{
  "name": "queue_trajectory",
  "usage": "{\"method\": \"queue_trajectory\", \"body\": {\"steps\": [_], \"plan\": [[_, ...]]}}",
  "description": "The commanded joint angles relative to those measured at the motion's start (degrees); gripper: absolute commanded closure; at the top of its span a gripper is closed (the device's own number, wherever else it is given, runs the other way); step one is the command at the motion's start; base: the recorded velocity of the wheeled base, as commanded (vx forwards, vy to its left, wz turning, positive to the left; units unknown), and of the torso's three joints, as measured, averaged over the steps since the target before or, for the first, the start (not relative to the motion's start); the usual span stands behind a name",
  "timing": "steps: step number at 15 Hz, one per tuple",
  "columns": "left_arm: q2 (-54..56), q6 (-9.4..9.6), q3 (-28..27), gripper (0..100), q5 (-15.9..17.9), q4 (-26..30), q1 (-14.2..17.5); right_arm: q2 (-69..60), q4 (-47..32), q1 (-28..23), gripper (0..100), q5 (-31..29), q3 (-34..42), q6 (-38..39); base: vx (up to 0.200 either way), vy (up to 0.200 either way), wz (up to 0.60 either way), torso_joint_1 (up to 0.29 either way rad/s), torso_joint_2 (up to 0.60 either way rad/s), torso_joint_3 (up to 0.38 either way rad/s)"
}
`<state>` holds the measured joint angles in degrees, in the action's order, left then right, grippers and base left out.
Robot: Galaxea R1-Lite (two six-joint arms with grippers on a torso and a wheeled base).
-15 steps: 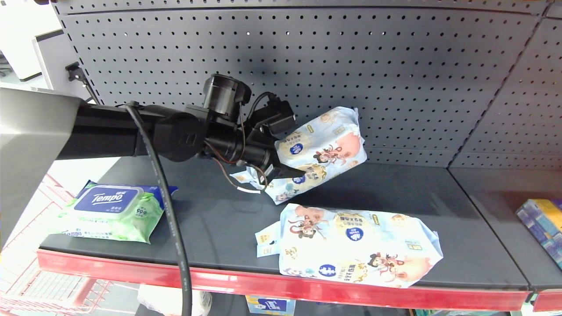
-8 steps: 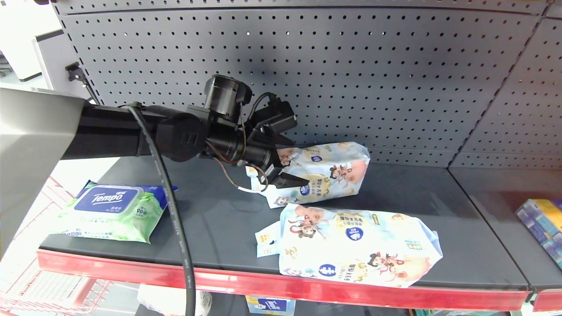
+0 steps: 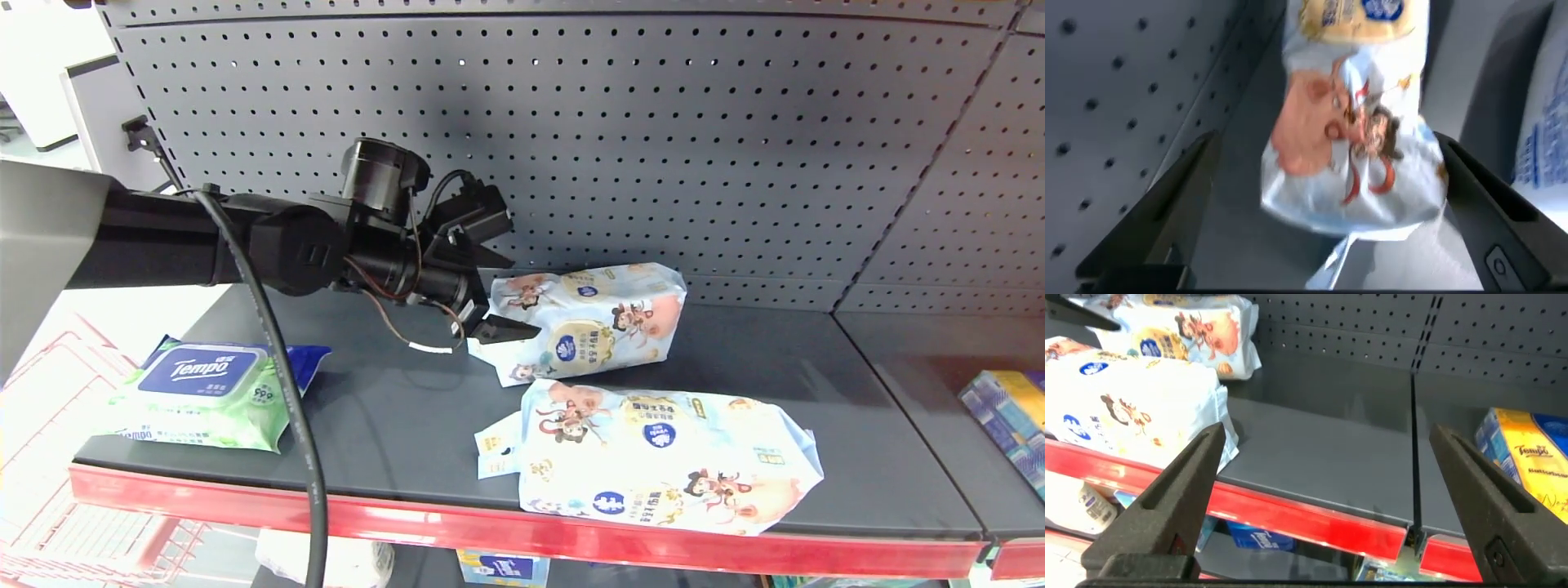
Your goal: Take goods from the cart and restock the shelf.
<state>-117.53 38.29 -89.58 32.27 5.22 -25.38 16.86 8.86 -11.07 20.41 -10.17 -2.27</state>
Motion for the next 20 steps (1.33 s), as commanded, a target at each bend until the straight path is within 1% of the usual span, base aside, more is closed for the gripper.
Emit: {"method": "queue_trajectory", "body": {"steps": [1, 3, 5, 9, 12, 17, 19, 20], "plan": [[0.37, 0.03, 0.19, 0, -0.1, -0.03, 0.68, -0.07, 0.01, -0.01, 0, -0.02, 0.15, -0.02, 0.0, 0.0, 0.0, 0.0, 0.0, 0.0], [0.28, 0.03, 1.07, 0, -0.45, -0.12, 1.12, 0.02, 0.01, -0.01, 0, -0.02, 0.24, -0.02, 0.0, 0.0, 0.0, 0.0, 0.0, 0.0], [0.02, 1.0, 2.21, 0, -0.72, -0.21, 1.21, 0.28, 0.01, -0.01, 0, 0.07, 0.24, -0.02, 0.0, 0.0, 0.0, 0.0, 0.0, 0.0], [0.02, 0.73, 1.77, 0, -0.72, -0.21, 1.21, 0.37, 0.01, -0.01, 0, 0.07, 0.5, -0.11, 0.0, 0.0, 0.0, 0.0, 0.0, 0.0], [-0.86, 0.82, 1.25, 0, -0.8, -0.47, 2.71, 0.37, 0.01, -0.01, 0, 0.07, 0.94, -0.11, 0.0, 0.0, 0.0, 0.0, 0.0, 0.0], [-0.24, 0.73, 1.86, 0, -0.36, -0.38, 2.79, 0.54, 0.01, -0.01, 0, 0.16, 1.03, -0.37, 0.0, 0.0, 0.0, 0.0, 0.0, 0.0], [1.51, 0.12, 2.13, 0, -0.1, -0.03, 2.88, 0.63, 0.01, -0.01, 0, 0.16, 1.03, -0.37, 0.0, 0.0, 0.0, 0.0, 0.0, 0.0], [2.83, -1.29, 2.13, 0, -0.01, 0.06, 3.32, 0.63, 0.01, -0.01, 0, 0.07, 1.03, -0.37, 0.0, 0.0, 0.0, 0.0, 0.0, 0.0]]}}
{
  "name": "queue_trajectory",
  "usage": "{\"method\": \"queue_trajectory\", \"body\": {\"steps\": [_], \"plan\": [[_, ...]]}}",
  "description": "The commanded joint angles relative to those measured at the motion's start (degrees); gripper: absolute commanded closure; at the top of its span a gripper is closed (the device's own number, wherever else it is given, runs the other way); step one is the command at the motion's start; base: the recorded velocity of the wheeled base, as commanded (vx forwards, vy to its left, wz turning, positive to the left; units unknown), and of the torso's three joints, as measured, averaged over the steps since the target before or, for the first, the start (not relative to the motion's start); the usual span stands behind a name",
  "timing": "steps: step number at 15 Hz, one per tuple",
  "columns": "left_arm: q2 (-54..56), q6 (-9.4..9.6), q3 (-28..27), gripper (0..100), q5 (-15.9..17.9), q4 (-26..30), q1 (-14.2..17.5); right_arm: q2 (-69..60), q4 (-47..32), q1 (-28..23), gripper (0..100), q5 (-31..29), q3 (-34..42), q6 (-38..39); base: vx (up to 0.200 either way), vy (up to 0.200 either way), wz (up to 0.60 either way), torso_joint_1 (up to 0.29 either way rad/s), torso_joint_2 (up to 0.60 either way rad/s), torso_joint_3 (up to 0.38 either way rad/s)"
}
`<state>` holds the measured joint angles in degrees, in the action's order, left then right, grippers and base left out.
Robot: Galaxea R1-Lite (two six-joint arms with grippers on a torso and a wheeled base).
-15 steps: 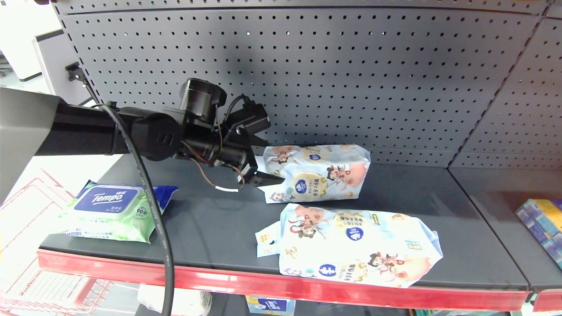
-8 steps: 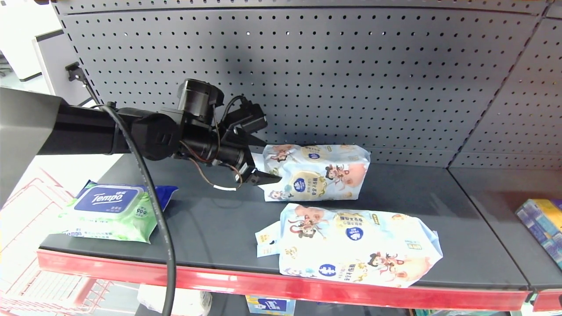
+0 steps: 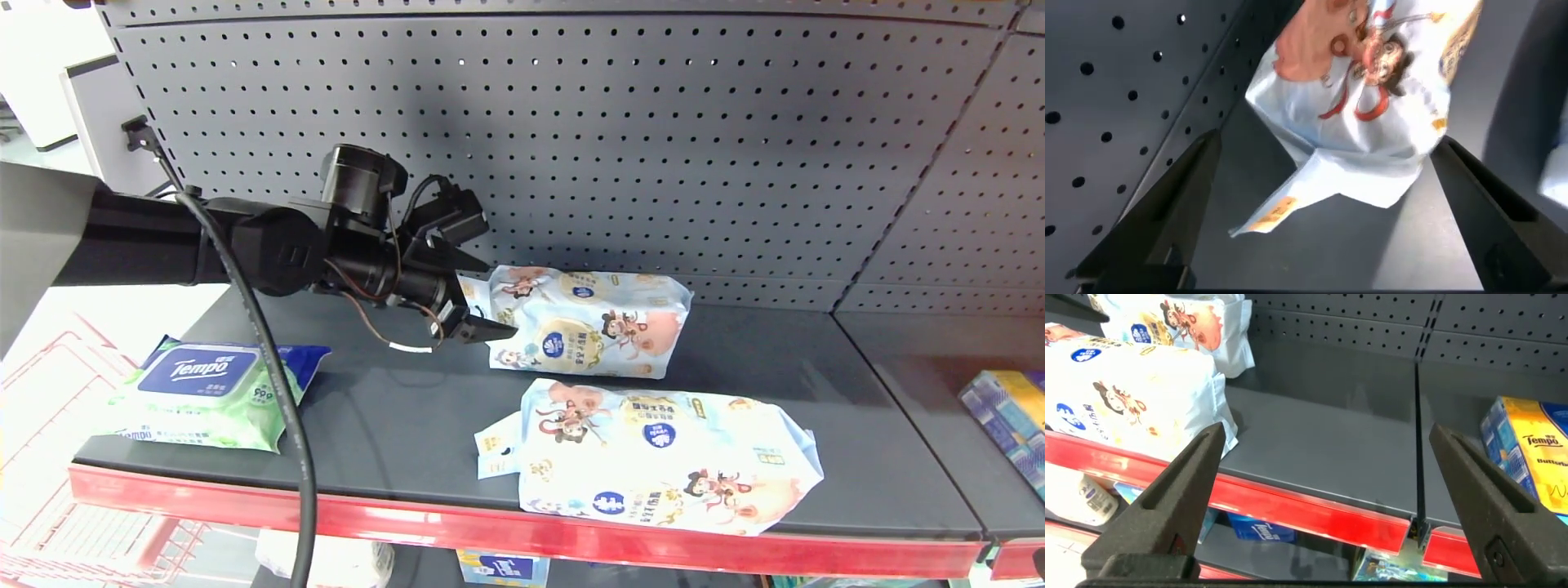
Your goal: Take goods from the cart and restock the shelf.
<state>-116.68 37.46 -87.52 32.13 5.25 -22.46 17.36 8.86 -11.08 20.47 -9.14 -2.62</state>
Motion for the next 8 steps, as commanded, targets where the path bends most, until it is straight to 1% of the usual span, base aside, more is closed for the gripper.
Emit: {"method": "queue_trajectory", "body": {"steps": [1, 2, 3, 4, 6, 7, 8], "plan": [[3.39, -2.66, 0.15, 0, 0.12, 0.02, 1.1, 0.13, 0.01, 0.01, 0, 0.01, 0.09, -0.02, 0.0, 0.0, 0.0, 0.0, 0.0, 0.0], [4.79, -6.0, 0.15, 0, 0.03, 0.02, 1.71, 0.13, 0.01, 0.01, 0, 0.01, 0.09, -0.02, 0.0, 0.0, 0.0, 0.0, 0.0, 0.0], [6.02, -8.72, 0.5, 0, -0.41, 0.02, 2.42, 0.13, 0.01, 0.01, 0, 0.01, 0.27, -0.02, 0.0, 0.0, 0.0, 0.0, 0.0, 0.0], [7.08, -9.6, 2.17, 0, -0.76, -0.16, 3.03, 0.13, 0.01, 0.01, 0, -0.08, 0.35, -0.02, 0.0, 0.0, 0.0, 0.0, 0.0, 0.0], [8.83, -9.6, 5.78, 0, -1.9, -0.24, 3.91, 0.13, 0.01, -0.08, 0, -0.08, 0.27, -0.1, 0.0, 0.0, 0.0, 0.0, 0.0, 0.0], [9.1, -9.6, 6.74, 0, -2.6, -0.24, 4.17, 0.13, 0.01, -0.17, 0, -0.08, 0.27, -0.1, 0.0, 0.0, 0.0, 0.0, 0.0, 0.0], [9.27, -9.6, 8.33, 0, -4.45, -0.42, 4.96, 0.04, 0.01, -0.17, 0, -0.17, 0.18, -0.28, 0.0, 0.0, 0.0, 0.0, 0.0, 0.0]]}}
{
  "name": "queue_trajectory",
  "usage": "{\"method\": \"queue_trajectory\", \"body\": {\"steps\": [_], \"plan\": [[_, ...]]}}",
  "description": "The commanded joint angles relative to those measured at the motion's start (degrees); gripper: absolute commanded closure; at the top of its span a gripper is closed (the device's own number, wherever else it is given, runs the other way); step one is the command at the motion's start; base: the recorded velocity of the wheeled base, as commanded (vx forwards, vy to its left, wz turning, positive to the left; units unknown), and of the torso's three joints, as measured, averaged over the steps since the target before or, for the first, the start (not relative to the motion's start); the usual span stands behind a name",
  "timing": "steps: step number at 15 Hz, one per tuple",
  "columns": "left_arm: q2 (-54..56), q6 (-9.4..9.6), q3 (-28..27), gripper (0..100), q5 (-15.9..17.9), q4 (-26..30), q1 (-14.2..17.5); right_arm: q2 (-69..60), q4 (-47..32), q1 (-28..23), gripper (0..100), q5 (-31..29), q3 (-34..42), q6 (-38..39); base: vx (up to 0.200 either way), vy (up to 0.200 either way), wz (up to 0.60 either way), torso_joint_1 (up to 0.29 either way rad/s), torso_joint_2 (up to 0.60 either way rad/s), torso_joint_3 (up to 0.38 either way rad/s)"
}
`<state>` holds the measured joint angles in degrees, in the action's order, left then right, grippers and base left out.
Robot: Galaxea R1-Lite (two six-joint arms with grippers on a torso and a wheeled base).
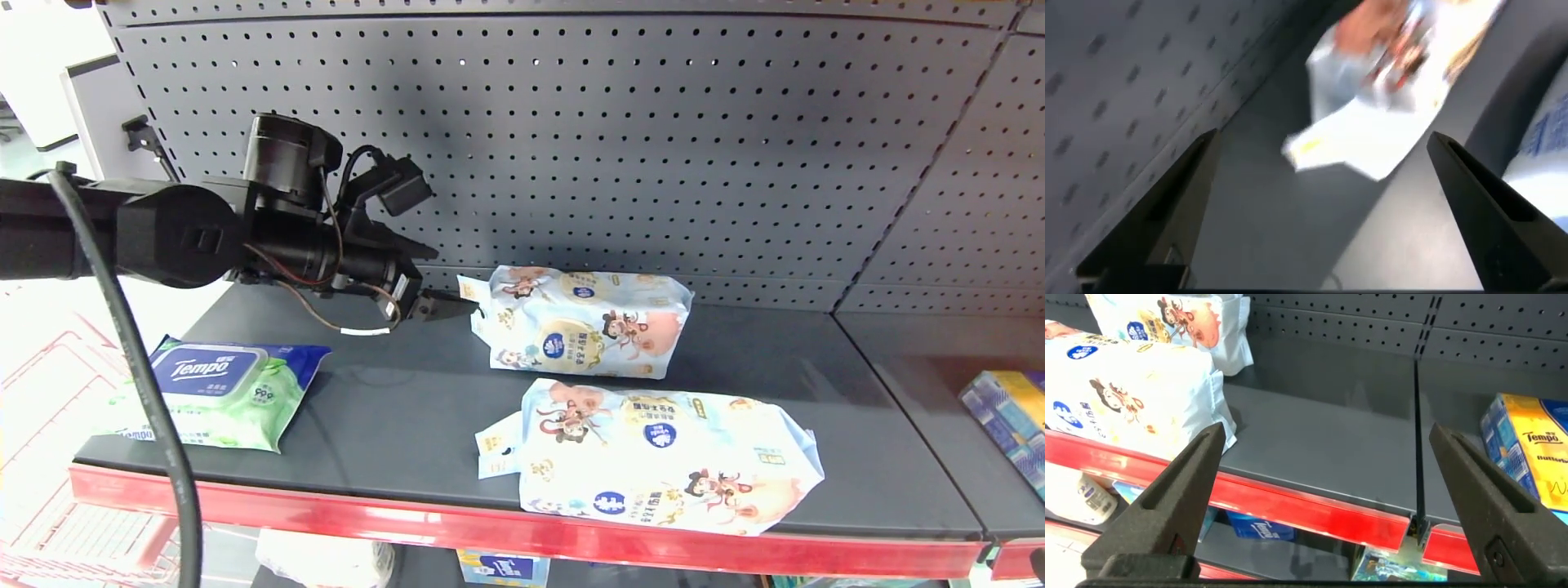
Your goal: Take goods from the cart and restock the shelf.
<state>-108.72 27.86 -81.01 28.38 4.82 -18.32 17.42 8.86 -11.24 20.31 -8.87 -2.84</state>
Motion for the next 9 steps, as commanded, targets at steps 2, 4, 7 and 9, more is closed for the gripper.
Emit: {"method": "queue_trajectory", "body": {"steps": [2, 4, 7, 9], "plan": [[0.96, -0.17, 1.99, 0, -1.66, 0.02, 0.92, 0.07, 0.01, -0.19, 0, -0.01, -0.35, -0.06, 0.0, 0.0, 0.0, 0.0, 0.0, 0.0], [-0.09, -0.17, 1.64, 0, -2.63, -0.07, 0.83, 0.07, 0.01, -0.19, 0, -0.01, -0.35, -0.06, 0.0, 0.0, 0.0, 0.0, 0.0, 0.0], [-2.73, -0.08, 1.47, 0, -3.16, -3.15, -0.4, 0.07, 0.01, -0.19, 0, -0.01, -0.44, -0.15, 0.0, 0.0, 0.0, 0.0, 0.0, 0.0], [-4.14, -0.08, 1.2, 0, -3.51, -5.17, -0.49, -0.02, 0.01, -0.19, 0, -0.01, -0.44, -0.24, 0.0, 0.0, 0.0, 0.0, 0.0, 0.0]]}}
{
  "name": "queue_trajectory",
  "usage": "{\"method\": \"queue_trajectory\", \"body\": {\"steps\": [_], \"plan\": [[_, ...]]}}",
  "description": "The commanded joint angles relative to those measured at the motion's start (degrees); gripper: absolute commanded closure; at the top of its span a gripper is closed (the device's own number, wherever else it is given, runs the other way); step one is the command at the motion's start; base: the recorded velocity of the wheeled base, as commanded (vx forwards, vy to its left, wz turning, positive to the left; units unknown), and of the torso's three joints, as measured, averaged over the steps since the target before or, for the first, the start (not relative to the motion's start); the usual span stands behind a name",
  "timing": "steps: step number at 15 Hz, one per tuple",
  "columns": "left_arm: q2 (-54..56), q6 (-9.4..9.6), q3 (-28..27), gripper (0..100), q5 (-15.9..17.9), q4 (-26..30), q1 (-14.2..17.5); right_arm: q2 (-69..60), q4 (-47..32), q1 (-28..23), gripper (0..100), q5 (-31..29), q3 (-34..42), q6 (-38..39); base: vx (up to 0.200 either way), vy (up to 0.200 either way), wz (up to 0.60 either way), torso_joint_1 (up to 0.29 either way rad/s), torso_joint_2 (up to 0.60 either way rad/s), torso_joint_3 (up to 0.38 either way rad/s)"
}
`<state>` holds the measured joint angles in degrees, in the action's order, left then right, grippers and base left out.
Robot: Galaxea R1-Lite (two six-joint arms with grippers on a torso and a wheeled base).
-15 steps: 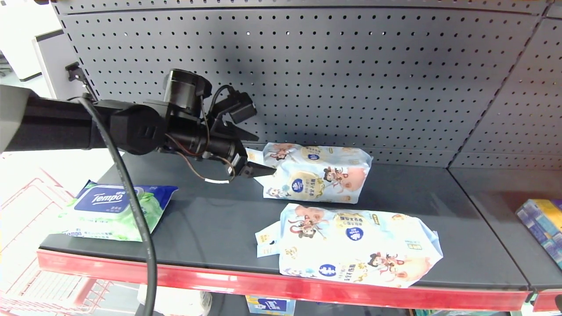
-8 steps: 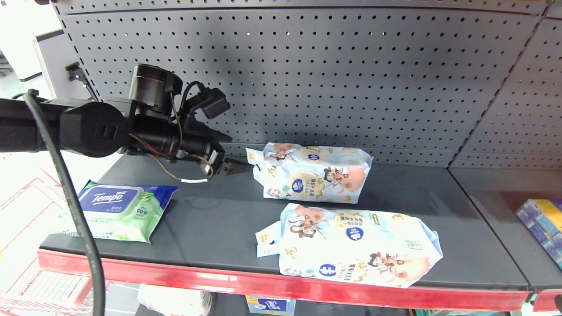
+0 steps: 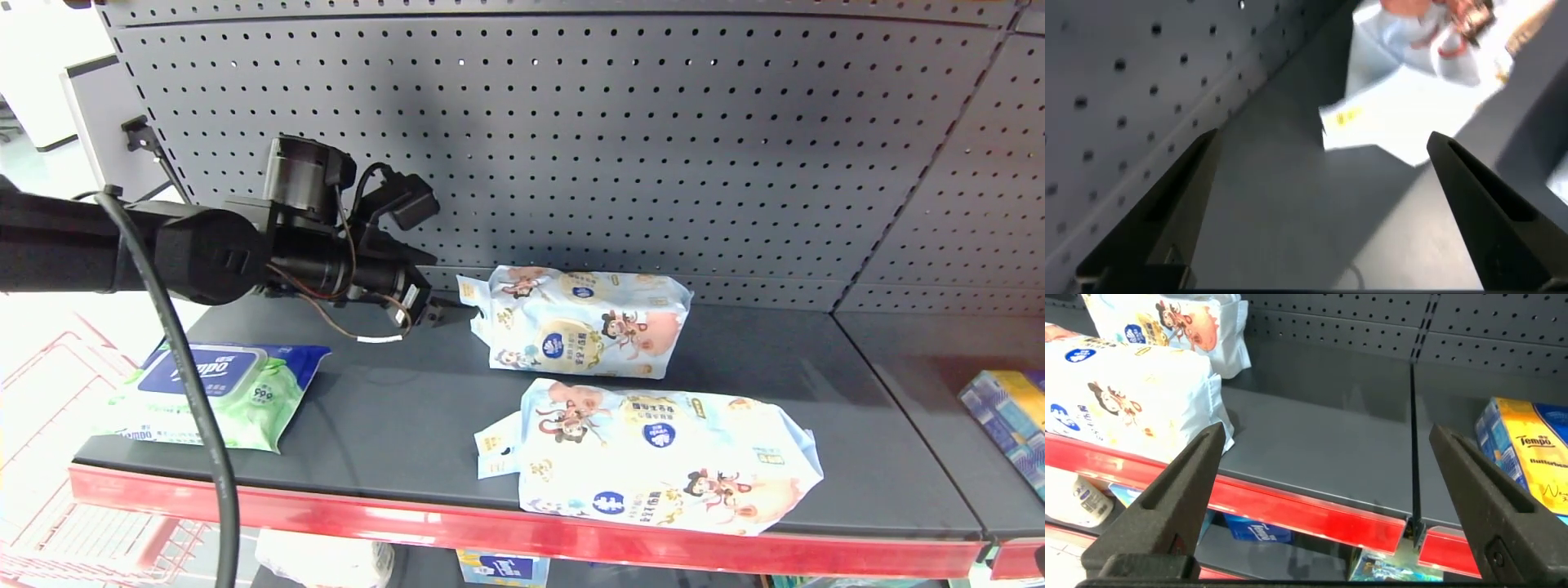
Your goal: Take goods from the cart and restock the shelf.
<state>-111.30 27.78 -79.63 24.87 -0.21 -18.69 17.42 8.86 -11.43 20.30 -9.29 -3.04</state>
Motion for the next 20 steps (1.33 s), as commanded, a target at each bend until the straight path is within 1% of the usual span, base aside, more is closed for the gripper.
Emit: {"method": "queue_trajectory", "body": {"steps": [1, 4, 7, 9, 12, 17, 20], "plan": [[-1.73, -0.18, -0.18, 0, 0.0, -0.58, -0.12, -0.02, 0.01, 0.01, 0, 0.01, -0.12, -0.04, 0.0, 0.0, 0.0, 0.0, 0.0, 0.0], [-2.43, -0.18, -1.14, 0, 0.0, -0.67, -0.65, -0.37, 0.01, 0.01, 0, 0.01, 0.15, -0.04, 0.0, 0.0, 0.0, 0.0, 0.0, 0.0], [-3.49, -0.45, -3.87, 0, 0.0, -0.58, -2.67, -0.55, 0.01, 0.01, 0, 0.01, 0.32, -0.04, 0.0, 0.0, 0.0, 0.0, 0.0, 0.0], [-3.75, -0.8, -4.48, 0, 0.0, -0.58, -3.46, -0.46, 0.01, 0.01, 0, 0.01, 0.32, 0.05, 0.0, 0.0, 0.0, 0.0, 0.0, 0.0], [-4.1, -0.8, -4.66, 0, 0.0, -0.58, -3.72, -0.55, 0.01, 0.01, 0, -0.08, 0.32, -0.04, 0.0, 0.0, 0.0, 0.0, 0.0, 0.0], [-6.03, -0.89, -8.0, 0, 0.0, -0.58, -5.31, -0.46, 0.01, 0.01, 0, 0.01, 0.41, -0.04, 0.0, 0.0, 0.0, 0.0, 0.0, 0.0], [-6.3, -0.89, -8.44, 0, -0.08, -0.41, -6.01, -0.46, 0.01, 0.01, 0, 0.01, 0.32, 0.05, 0.0, 0.0, 0.0, 0.0, 0.0, 0.0]]}}
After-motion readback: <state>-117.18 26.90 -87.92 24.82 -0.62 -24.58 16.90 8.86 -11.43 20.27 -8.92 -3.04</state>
